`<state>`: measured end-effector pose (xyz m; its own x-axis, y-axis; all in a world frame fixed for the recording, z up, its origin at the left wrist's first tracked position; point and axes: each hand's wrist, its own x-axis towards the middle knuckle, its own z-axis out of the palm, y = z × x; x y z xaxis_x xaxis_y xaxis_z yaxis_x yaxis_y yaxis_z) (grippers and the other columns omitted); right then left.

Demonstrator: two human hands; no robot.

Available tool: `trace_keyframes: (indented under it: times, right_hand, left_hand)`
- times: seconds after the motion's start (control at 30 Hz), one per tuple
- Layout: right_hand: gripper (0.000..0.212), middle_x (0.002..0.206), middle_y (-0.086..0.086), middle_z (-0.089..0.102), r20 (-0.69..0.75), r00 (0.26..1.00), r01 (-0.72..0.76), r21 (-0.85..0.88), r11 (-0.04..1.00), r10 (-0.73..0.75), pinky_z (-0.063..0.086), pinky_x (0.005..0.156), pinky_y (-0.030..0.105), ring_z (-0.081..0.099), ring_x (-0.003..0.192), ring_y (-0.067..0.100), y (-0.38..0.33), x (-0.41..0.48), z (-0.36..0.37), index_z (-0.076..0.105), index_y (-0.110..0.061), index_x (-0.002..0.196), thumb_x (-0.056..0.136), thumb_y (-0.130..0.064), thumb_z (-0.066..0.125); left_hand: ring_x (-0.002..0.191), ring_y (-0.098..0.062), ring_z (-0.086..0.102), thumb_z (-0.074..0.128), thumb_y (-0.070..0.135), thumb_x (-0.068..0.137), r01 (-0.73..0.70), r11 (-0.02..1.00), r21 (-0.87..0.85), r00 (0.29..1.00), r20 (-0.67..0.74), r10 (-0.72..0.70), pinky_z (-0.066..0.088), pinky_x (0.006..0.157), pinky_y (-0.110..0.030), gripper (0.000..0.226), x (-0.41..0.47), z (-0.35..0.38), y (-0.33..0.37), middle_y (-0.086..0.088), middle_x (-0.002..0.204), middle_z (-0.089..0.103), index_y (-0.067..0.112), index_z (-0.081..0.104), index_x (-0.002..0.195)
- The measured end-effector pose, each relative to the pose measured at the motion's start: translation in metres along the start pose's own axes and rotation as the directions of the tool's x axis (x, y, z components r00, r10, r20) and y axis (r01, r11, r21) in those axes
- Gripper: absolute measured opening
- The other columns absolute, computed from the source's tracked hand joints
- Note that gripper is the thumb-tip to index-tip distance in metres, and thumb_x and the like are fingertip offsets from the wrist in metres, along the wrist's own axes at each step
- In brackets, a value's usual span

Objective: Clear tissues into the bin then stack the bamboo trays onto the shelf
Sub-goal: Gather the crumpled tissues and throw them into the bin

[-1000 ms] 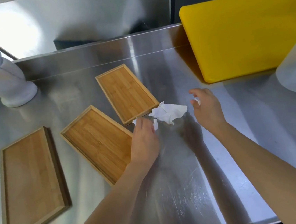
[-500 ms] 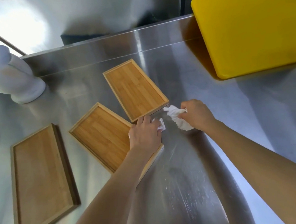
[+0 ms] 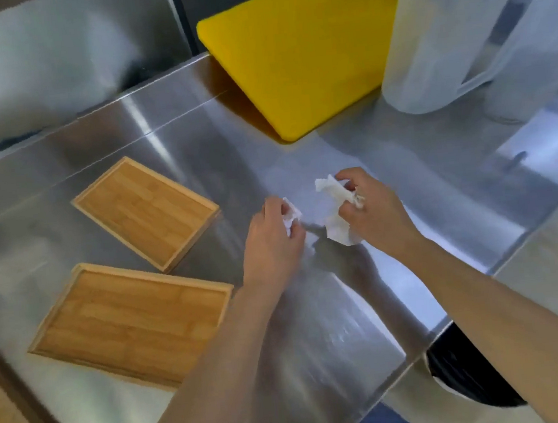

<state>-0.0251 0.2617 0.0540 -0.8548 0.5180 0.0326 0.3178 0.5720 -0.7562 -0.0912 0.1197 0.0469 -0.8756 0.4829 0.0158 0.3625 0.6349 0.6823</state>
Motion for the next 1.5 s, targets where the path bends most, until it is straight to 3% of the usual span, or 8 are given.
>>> trace_keyframes:
  times: [0.27,0.43,0.83,1.0,1.13,1.33,1.43,1.5]
  right_hand:
    - [0.026,0.107,0.013,0.063,-0.202,0.960,-0.222,-0.124,0.967,0.195,0.041,0.080,0.035,0.055,0.095,0.030,0.076,-0.059,-0.082,0.063,-0.011,0.105,0.085,-0.010,0.046]
    - [0.025,0.107,0.007,0.059,-0.330,0.925,-0.256,-0.176,0.951,0.187,0.033,0.071,0.029,0.053,0.086,0.024,0.123,-0.091,-0.133,0.058,-0.011,0.107,0.092,-0.026,0.045]
    - [0.036,0.100,-0.001,0.041,-0.339,0.887,-0.337,-0.010,0.941,0.314,0.033,0.075,0.029,0.043,0.086,0.017,0.286,-0.176,-0.227,0.049,-0.006,0.106,0.077,-0.019,0.031]
    - [0.038,0.119,0.010,0.039,-0.269,0.840,-0.477,0.053,0.878,0.472,0.024,0.093,0.017,0.039,0.115,0.024,0.351,-0.203,-0.204,0.039,0.001,0.125,0.088,-0.007,0.035]
    - [0.032,0.115,0.011,0.038,-0.347,0.782,-0.503,0.140,0.853,0.518,0.024,0.091,0.015,0.041,0.114,0.028,0.402,-0.209,-0.170,0.040,0.005,0.123,0.091,-0.001,0.039]
    - [0.032,0.116,0.020,0.040,-0.495,0.746,-0.422,0.165,0.891,0.445,0.019,0.090,-0.006,0.029,0.100,-0.012,0.506,-0.200,-0.080,0.045,0.009,0.118,0.089,-0.004,0.041]
    - [0.032,0.124,0.024,0.040,-0.429,0.751,-0.482,0.163,0.861,0.502,0.028,0.091,0.008,0.037,0.102,0.004,0.568,-0.197,-0.025,0.044,0.008,0.120,0.090,-0.005,0.044]
    - [0.043,0.131,0.023,0.041,-0.277,0.815,-0.541,-0.049,0.839,0.509,0.035,0.097,0.030,0.044,0.118,0.028,0.614,-0.199,0.011,0.040,0.003,0.128,0.090,-0.018,0.045]
  left_hand:
    - [0.099,-0.027,0.052,0.045,0.017,0.094,-0.254,0.964,0.078,0.960,0.145,0.241,0.036,0.079,-0.028,0.023,-0.034,0.066,0.063,-0.013,0.104,0.059,0.011,0.058,0.111]
    - [0.104,-0.028,0.051,0.047,0.019,0.094,-0.392,0.917,0.073,0.903,0.220,0.368,0.039,0.084,-0.035,0.022,-0.045,0.115,0.119,-0.013,0.105,0.060,0.009,0.060,0.109]
    - [0.099,-0.028,0.050,0.045,0.015,0.094,-0.477,0.879,-0.029,0.817,0.355,0.455,0.037,0.081,-0.032,0.019,-0.104,0.288,0.229,-0.011,0.105,0.060,0.006,0.057,0.105]
    - [0.097,-0.030,0.051,0.041,0.012,0.094,-0.446,0.893,0.055,0.801,0.470,0.371,0.042,0.085,-0.040,0.020,-0.110,0.354,0.212,-0.013,0.105,0.059,0.006,0.055,0.108]
    - [0.099,-0.026,0.052,0.039,0.016,0.095,-0.415,0.901,0.130,0.815,0.493,0.304,0.027,0.084,-0.031,0.020,-0.100,0.421,0.187,-0.006,0.103,0.060,0.013,0.055,0.106]
    - [0.072,-0.033,0.054,0.044,0.017,0.092,-0.454,0.890,-0.051,0.861,0.234,0.452,0.031,0.074,-0.029,0.009,-0.101,0.539,0.109,-0.009,0.077,0.058,0.015,0.052,0.087]
    - [0.076,-0.034,0.056,0.040,0.025,0.090,-0.449,0.891,-0.064,0.853,0.267,0.449,0.035,0.079,-0.032,0.007,-0.109,0.607,0.050,-0.013,0.083,0.061,0.018,0.043,0.089]
    - [0.104,-0.035,0.056,0.035,0.035,0.089,-0.484,0.865,0.137,0.808,0.449,0.381,0.033,0.104,-0.040,0.028,-0.116,0.646,0.011,-0.011,0.105,0.063,0.017,0.051,0.102]
